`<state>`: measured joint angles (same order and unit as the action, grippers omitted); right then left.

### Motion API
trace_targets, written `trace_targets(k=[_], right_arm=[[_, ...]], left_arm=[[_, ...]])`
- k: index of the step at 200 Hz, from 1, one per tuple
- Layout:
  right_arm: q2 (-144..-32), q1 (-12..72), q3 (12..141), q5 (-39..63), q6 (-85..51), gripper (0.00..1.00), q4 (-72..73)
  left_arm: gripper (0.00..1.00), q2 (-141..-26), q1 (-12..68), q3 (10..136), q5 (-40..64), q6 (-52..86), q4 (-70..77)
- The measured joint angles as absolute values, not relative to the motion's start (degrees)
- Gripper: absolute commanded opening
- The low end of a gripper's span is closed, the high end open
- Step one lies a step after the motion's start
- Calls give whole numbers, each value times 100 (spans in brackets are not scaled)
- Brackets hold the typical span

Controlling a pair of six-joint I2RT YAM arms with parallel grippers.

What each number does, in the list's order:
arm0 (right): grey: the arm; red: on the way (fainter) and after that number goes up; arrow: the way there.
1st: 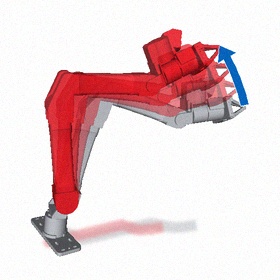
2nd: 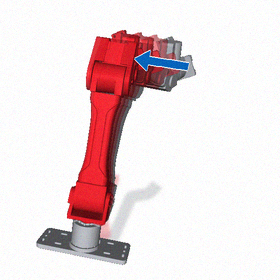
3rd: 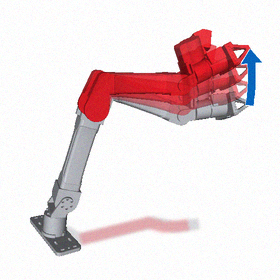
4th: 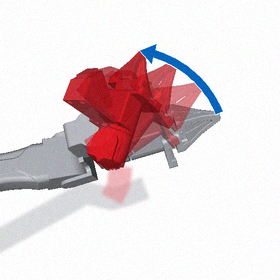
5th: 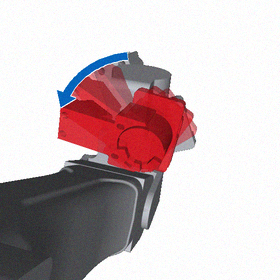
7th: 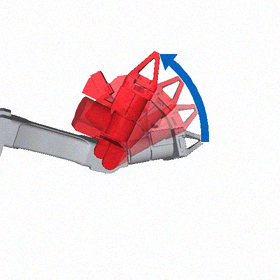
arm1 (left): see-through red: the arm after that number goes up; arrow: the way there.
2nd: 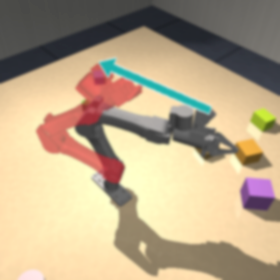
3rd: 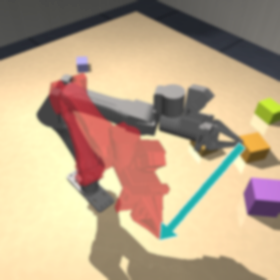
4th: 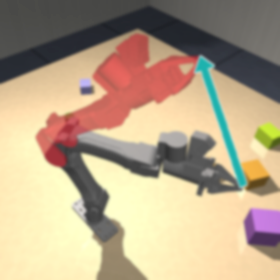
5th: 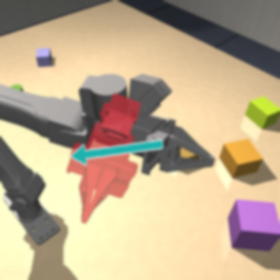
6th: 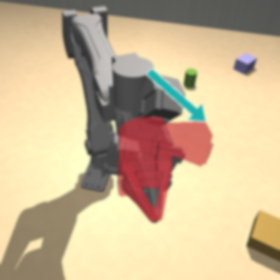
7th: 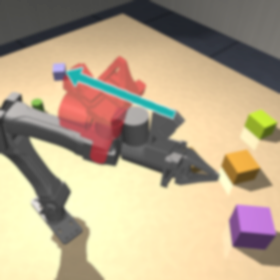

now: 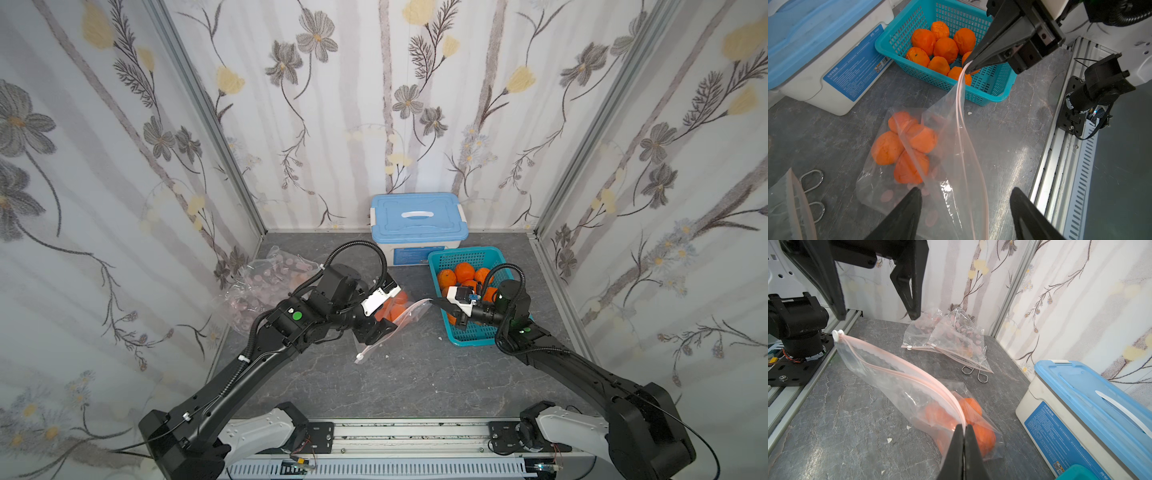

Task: Open the zip-top bag and take out the orange
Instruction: Unzip the zipper on the zipper food storage bag.

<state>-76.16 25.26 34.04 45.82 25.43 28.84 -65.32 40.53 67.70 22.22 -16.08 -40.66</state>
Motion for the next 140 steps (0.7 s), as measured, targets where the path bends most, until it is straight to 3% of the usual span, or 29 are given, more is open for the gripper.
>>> trace_targets(k=[140], right_arm=[[-7614, 2539, 3395, 4622, 2582, 0, 2882]], left_arm=[[28, -6969, 4056, 6224, 2056, -1605, -3538]])
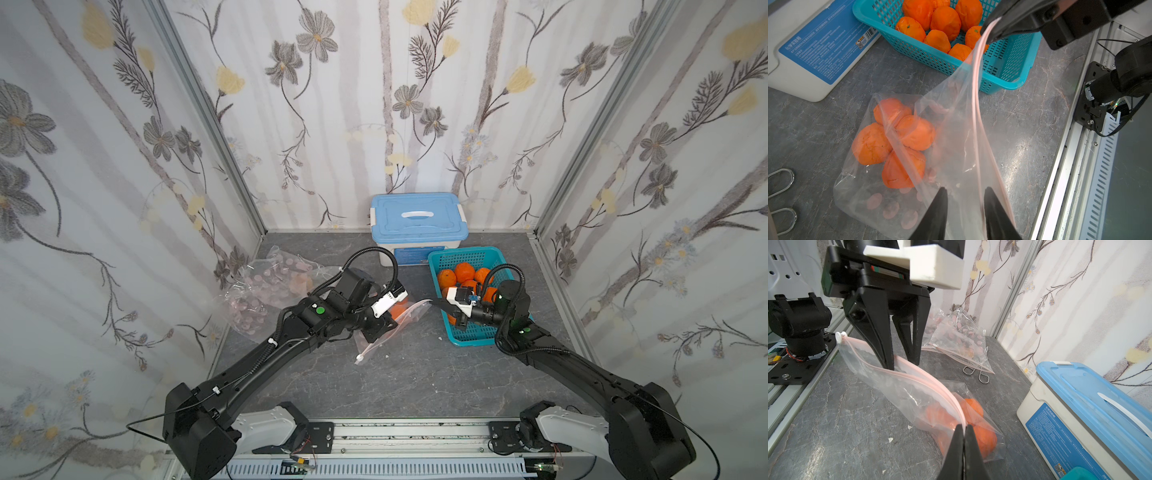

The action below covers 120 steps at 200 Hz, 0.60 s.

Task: Open the zip-top bag and take out the orange
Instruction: Open the zipper of the food storage bag at the center of the board.

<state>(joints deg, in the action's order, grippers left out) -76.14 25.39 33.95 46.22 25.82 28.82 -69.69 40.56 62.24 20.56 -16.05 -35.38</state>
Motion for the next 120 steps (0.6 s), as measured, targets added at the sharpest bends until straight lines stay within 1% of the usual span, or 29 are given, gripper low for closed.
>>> trace_targets(k=[9, 31, 41, 58, 66, 83, 92, 107, 113, 120], right_arm=[[-7614, 2539, 3391, 4622, 2585, 0, 2882], [-7614, 2539, 3385, 4624, 2611, 0, 2877], [-7614, 2539, 3385, 4624, 2620, 14, 2877], [-7603, 2545, 3385, 4617, 2552, 39, 2875], [-7555, 2543, 3385, 4595, 2464, 48, 2873], [-7343, 2532, 3374, 4464, 2174, 62, 2921], [-7196, 2510, 3371, 4410, 1894, 66, 2936], [-6864, 2488, 3371, 4034, 1229, 67, 2954], [-6709, 2475, 3365, 3898, 919, 65, 2971], [-6514, 2475, 3332, 3732, 539, 58, 2978]], left_arm=[[23, -6978, 4056, 6206, 2056, -1599, -3538], [6, -6980, 4056, 6130, 2032, -1531, -3527], [0, -6989, 4056, 6086, 2016, -1505, -3489], [0, -6993, 4056, 6062, 1933, -1444, -3448], [0, -6960, 4056, 6062, 1824, -1385, -3439], [0, -6766, 4047, 6062, 1551, -1358, -3450], [0, -6602, 4040, 6062, 1463, -1385, -3454], [0, -6364, 4047, 5981, 1522, -1485, -3424], [0, -6302, 4073, 5909, 1575, -1485, -3413], [0, -6287, 4119, 5811, 1634, -1481, -3387]])
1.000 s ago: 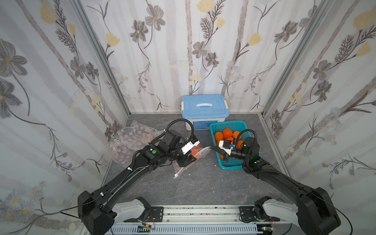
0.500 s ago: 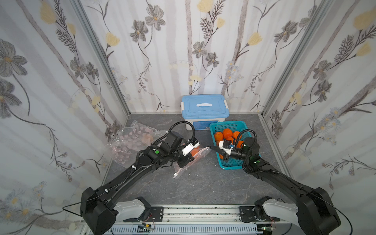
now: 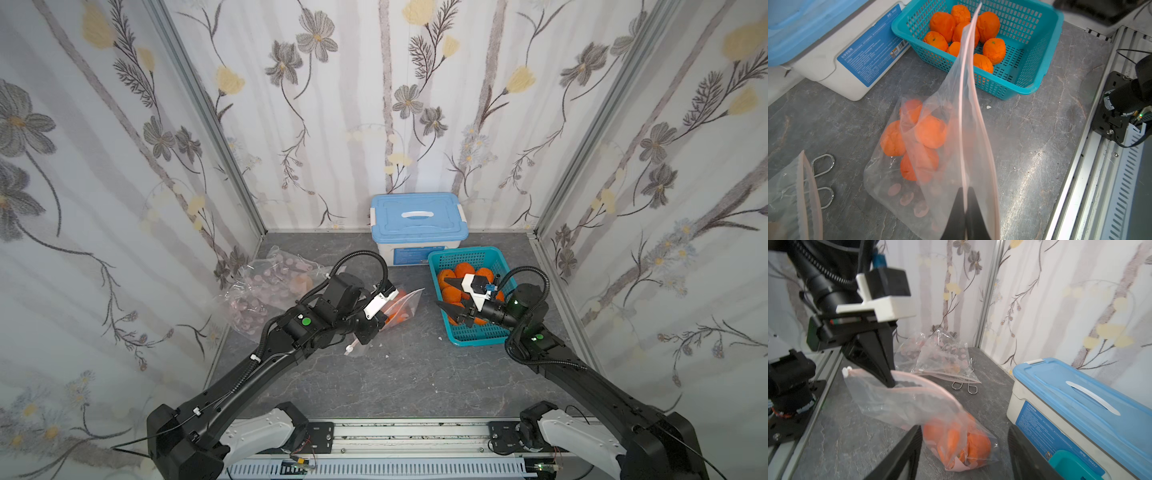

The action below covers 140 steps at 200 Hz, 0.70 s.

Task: Open the zip-top bag and take out the orange
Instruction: Open the zipper of the food storage bag at the center of the board.

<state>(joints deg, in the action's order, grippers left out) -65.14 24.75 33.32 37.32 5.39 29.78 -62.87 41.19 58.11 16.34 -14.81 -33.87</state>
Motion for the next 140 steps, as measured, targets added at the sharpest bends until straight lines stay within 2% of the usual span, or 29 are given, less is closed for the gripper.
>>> trace_targets(k=[27, 52, 74, 106, 140], right_arm=[[-5730, 2674, 3072, 3092, -996, 36, 2943], [-5043, 3398, 2661, 2471, -1964, 14, 2812], [-4880, 4005, 2349, 1925, -2497, 7, 2692], [-5336, 4611, 2228, 1350, -3065, 0, 2554], [-5992, 4917, 2239, 996, -3520, 0, 2635]], left_arm=[[0, -6639, 4456, 5384, 1822, -1061, -2971], [0, -7063, 4792, 5057, 1977, -504, -2161], [0, -7448, 4912, 4930, 2112, -139, -1544], [0, -7690, 4956, 4967, 2239, 73, -1059], [0, -7765, 4969, 5002, 2257, 200, -891]])
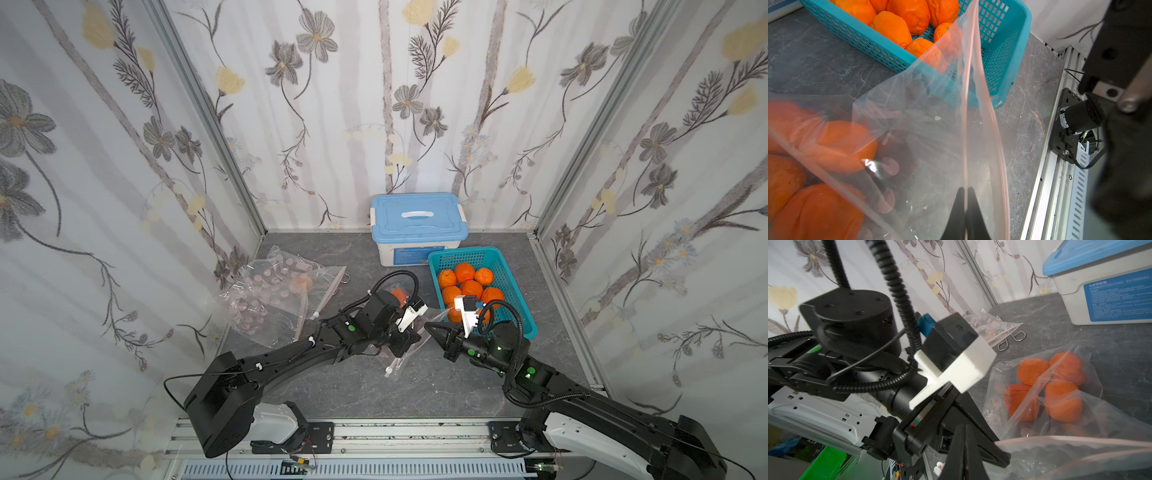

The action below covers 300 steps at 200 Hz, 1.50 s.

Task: Open the zip-top bag and take out the orange
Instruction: Open the zipper of the food storage bag at the center of the board.

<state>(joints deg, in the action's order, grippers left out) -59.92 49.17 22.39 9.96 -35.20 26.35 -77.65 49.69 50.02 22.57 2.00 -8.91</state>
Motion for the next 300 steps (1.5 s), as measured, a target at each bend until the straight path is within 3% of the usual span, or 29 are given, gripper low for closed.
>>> trace_targets(k=[40, 95, 144, 156, 178, 190, 216, 260, 300], right_arm=[[-6560, 4967, 2412, 576, -3907, 0, 2530], [-6541, 5030, 2327, 272, -4150, 0, 2298], [-6807, 5041, 2630, -351, -4390, 0, 1444], [-6943, 5043, 2740, -462, -4525, 0, 1380], [-7240, 5107, 2869, -460, -4698, 0, 1437], [-7450, 5142, 3015, -464, -4735, 0, 1444], [-7717, 5199, 3072, -480, -4797, 0, 1653], [-7887, 5216, 2969, -576, -4834, 0, 1881], [-7905, 5218, 2834, -607, -4781, 0, 1973]], left_arm=[[0, -7732, 4978, 5004, 2250, 272, -880], [0, -7693, 4980, 5092, 2202, 301, -886], [0, -7599, 4987, 5157, 2215, 298, -930], [13, -7588, 4995, 5190, 2259, 298, -969], [59, -7588, 5004, 5413, 2292, 231, -1216], [72, -7588, 4954, 5636, 2250, 178, -1406], [81, -7625, 4440, 6211, 1879, 172, -1850], [81, -8440, 2954, 6705, 1531, 412, -2322], [82, -9760, 2453, 7489, 1522, 3, -2685]])
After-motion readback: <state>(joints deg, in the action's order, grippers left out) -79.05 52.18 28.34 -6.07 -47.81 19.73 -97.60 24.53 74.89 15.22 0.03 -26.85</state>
